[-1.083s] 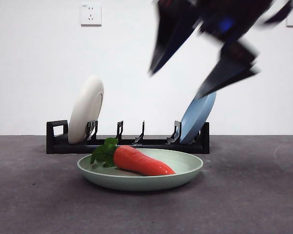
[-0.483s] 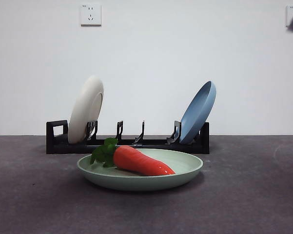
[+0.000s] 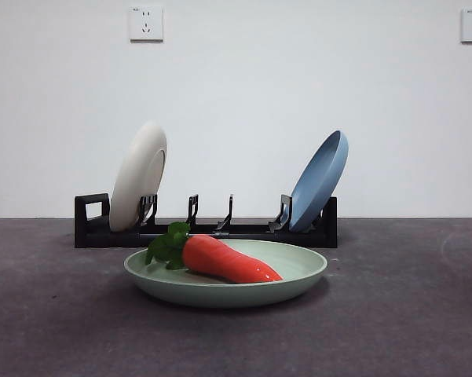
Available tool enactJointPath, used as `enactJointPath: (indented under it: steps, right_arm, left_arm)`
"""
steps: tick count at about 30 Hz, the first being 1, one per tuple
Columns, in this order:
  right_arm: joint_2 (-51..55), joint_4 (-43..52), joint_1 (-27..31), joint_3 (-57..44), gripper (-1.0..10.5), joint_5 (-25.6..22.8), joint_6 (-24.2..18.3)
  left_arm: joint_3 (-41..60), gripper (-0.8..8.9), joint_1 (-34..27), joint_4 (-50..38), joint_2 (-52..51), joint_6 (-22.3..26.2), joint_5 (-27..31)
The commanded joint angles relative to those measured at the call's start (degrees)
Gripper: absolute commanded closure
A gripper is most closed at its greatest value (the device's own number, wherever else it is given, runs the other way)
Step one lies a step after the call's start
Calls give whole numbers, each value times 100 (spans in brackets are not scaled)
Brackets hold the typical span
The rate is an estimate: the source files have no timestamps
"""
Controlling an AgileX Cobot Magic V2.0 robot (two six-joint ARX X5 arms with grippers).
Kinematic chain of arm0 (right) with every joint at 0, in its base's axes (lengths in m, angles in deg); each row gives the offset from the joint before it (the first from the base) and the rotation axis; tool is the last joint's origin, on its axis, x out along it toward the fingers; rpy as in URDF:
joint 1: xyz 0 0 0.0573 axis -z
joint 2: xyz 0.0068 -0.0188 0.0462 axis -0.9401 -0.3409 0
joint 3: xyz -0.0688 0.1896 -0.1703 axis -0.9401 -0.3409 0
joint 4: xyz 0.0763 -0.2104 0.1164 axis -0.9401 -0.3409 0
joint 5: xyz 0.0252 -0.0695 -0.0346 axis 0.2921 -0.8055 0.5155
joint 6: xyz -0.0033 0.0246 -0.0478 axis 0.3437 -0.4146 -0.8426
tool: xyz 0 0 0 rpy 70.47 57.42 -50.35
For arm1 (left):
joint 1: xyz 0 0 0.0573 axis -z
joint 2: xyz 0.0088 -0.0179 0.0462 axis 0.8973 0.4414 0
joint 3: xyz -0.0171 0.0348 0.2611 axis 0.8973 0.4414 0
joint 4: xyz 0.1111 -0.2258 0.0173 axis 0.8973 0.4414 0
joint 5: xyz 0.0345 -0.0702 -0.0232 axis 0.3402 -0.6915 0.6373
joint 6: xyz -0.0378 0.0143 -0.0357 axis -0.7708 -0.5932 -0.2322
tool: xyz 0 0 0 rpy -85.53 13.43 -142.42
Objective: Take the green plate from the plate rack,put the plate on the table,take the carrot from the table,put the carrot in the plate
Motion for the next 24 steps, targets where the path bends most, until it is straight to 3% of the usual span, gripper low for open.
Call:
enactJointPath:
  steps: [1, 14, 20, 24]
  right_arm:
    - [7, 22, -15, -37, 945, -4, 31]
    - [22, 20, -13, -37, 945, -24, 31]
    - [20, 20, -13, -37, 944, -24, 31]
    - [22, 20, -13, -37, 945, -24, 31]
  left_arm:
    - [26, 817, 4, -11, 2, -24, 4]
    - [26, 818, 4, -22, 2, -17, 20]
    - [26, 817, -103, -70, -173, 11, 446]
    - [28, 817, -699, -284, -629, 706, 468]
